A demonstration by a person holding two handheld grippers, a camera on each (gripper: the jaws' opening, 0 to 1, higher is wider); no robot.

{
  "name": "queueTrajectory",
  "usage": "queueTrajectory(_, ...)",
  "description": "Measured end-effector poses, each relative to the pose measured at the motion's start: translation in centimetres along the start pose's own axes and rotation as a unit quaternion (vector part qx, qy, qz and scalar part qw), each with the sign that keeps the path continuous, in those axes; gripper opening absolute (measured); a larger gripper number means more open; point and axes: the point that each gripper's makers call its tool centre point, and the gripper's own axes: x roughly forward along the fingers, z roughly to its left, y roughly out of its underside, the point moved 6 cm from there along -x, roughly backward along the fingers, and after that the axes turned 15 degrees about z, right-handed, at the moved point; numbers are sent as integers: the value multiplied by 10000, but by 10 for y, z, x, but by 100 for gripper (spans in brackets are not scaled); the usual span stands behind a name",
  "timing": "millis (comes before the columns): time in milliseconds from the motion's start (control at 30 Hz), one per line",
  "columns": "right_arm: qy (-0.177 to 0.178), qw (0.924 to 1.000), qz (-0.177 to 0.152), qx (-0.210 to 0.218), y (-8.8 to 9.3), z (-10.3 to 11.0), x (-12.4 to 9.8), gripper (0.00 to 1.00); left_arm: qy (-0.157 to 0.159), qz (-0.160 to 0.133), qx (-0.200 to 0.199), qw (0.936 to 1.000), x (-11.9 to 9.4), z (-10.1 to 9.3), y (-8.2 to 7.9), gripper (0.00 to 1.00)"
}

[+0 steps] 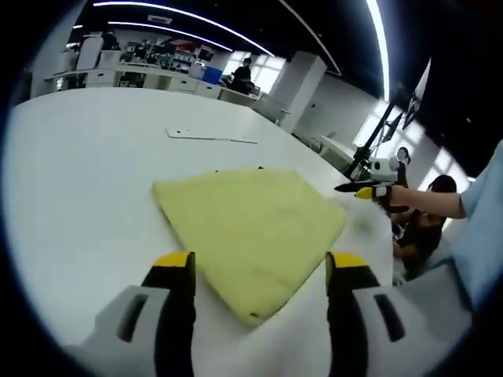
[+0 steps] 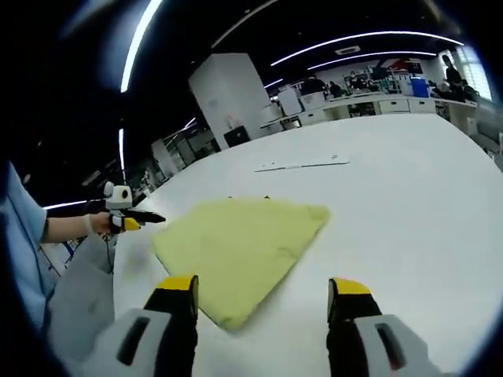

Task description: Fold the garment on the visible template until the final outline fits inside the template.

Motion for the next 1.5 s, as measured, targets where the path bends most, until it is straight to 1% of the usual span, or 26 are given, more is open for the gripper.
queueTrajectory(133, -25, 10000, 73, -25, 9, 4, -4, 66, -68, 22, 7, 10000, -5, -1, 12, 60)
queueTrajectory(267, -49, 9999, 144, -78, 15, 8, -8, 66, -133, 36, -68, 9999, -10, -1, 24, 59)
queueTrajectory(467, -83, 9996, 215, -138, 22, 14, -10, 66, -247, 27, -158, 9996, -16, -1, 38, 53)
queueTrajectory(567, -105, 9994, 271, -175, 26, 16, -9, 65, -245, 15, -225, 9994, -16, -1, 43, 49)
queueTrajectory(800, -110, 9993, 304, -166, 29, 16, -8, 65, -231, -16, -318, 9992, -16, -1, 47, 42)
queueTrajectory(1067, -112, 9994, 301, -145, 29, 15, -8, 64, -246, -4, -397, 9989, -12, 1, 51, 39)
queueTrajectory(1167, -104, 9993, 332, -164, 32, 16, -6, 59, -264, -16, -423, 9988, -10, 1, 52, 36)
queueTrajectory(1200, -116, 9992, 345, -167, 33, 16, -5, 55, -264, -28, -453, 9986, -9, 1, 52, 35)
queueTrajectory(1333, -243, 9990, 367, -118, 37, 20, 0, 44, -249, -25, -493, 9985, -4, -1, 55, 33)
queueTrajectory(1400, -292, 9986, 415, -139, 40, 22, 5, 37, -242, -4, -502, 9984, -3, -1, 56, 32)
queueTrajectory(1500, -316, 9980, 522, -148, 43, 22, 11, 29, -269, 9, -539, 9982, -1, 0, 58, 28)
